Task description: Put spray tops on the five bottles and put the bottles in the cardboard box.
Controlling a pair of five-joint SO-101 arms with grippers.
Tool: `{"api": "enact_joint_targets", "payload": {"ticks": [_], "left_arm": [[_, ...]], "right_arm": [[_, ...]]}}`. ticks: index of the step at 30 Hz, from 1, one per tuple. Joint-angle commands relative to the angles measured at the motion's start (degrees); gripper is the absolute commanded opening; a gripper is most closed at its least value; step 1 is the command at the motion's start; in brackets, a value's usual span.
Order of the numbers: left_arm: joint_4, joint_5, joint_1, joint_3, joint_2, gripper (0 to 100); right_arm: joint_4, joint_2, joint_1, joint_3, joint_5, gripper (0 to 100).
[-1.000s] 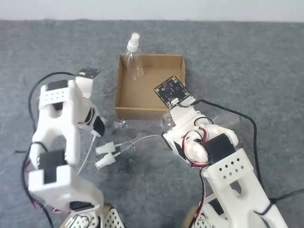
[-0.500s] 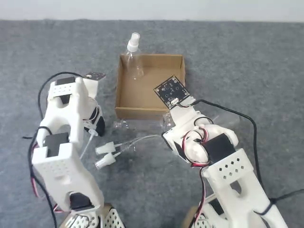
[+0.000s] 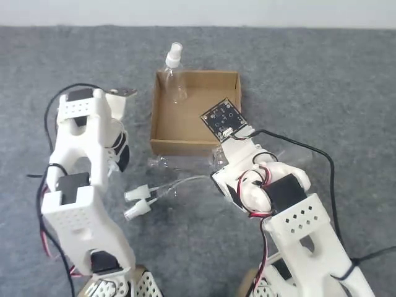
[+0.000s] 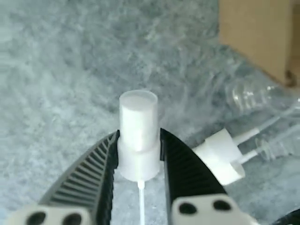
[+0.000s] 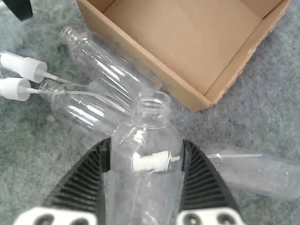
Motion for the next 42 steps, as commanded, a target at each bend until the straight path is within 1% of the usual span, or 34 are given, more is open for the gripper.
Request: {"api": "enact_joint_targets", "payload": {"ticks": [1, 5, 11, 20, 29, 34, 38, 42], "left_arm": [[3.6, -0.5, -1.2, -5.3, -1.0, 1], [4.0, -0.5, -1.3, -5.1, -2.4, 1], [5.3, -0.4, -1.1, -3.9, -9.8, 1], [4.8, -0.4, -1.1, 3.2, -21.4, 1], [-1.9, 0.1, -0.8, 14.1, -34.4, 1], [-6.0, 5.4, -1.0, 18.2, -41.7, 1], [-6.6, 7.8, -0.7, 19.0, -45.9, 1], [-7.7, 12.3, -0.7, 19.3, -49.1, 1]], "right_arm": [[-1.1, -1.8, 0.8, -0.8, -0.3, 1.3], [-1.1, -1.8, 0.8, -0.8, -0.4, 1.3], [-3.4, -1.8, 0.8, 1.1, -0.2, 1.3], [-4.5, -2.3, 0.7, 2.2, -0.3, 1.3], [-4.4, -4.8, 0.3, 2.3, -0.5, 1.3], [-4.8, -9.5, 0.3, 4.4, -0.5, 1.3], [-7.0, -12.5, 0.3, 6.9, -0.5, 1.3], [-8.3, -14.8, 0.2, 8.5, -0.6, 1.3]]}}
